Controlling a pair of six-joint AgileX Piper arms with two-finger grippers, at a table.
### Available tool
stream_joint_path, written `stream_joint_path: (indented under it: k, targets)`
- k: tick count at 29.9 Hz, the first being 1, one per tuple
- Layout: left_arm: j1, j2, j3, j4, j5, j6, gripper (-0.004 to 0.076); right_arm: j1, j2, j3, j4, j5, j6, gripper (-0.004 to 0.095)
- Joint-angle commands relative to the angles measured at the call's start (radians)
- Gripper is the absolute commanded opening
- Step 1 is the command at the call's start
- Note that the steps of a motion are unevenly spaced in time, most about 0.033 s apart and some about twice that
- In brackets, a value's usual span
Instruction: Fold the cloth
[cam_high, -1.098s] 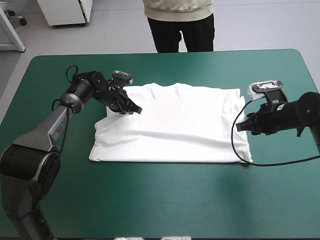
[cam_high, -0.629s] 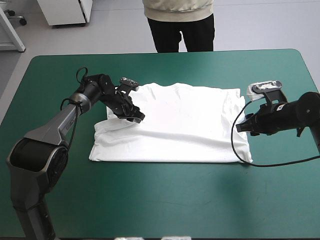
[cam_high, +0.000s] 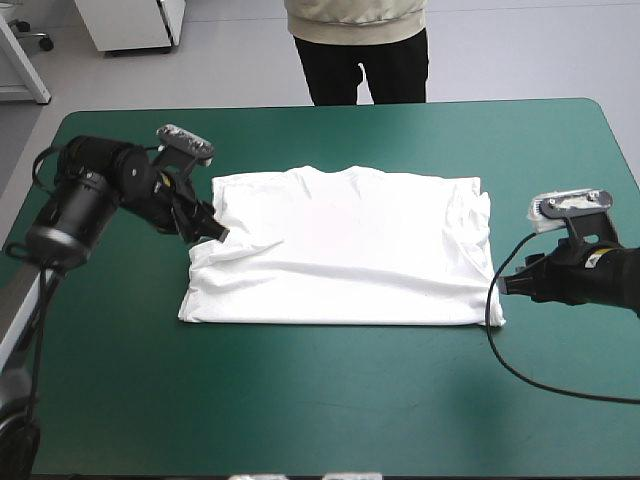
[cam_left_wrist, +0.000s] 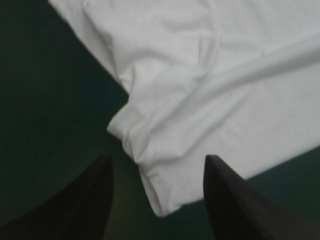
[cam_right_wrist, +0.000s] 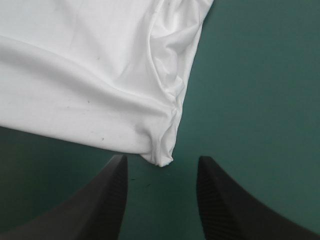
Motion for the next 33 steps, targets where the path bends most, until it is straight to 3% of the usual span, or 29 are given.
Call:
stream_joint_path:
  k: [1, 5, 11, 21, 33]
  targets:
    - [0.0, -0.164, 0.171, 0.036, -0.102, -0.108, 0.0388, -0.007, -0.076, 0.056, 0.005, -0.103, 0.015, 0.0412]
    - [0.0, -0.256, 0.407, 0.063, -0.18, -0.193, 0.0388, -0.007, -0.109, 0.134, 0.005, -0.159, 0.017, 0.0412]
    - [0.0, -0.259, 0.609, 0.094, -0.345, -0.307, 0.0393, -0.007, -0.109, 0.175, 0.054, -0.173, -0.035, 0.0386]
    - [0.141, -0.108, 0.641, 0.034, -0.436, -0.31, 0.0393, -0.007, -0.109, 0.175, 0.128, -0.172, -0.088, 0.0374]
    - [0.178, 0.004, 0.641, -0.182, -0.483, -0.101, 0.039, -0.007, -0.109, 0.175, 0.159, -0.179, -0.098, 0.0372]
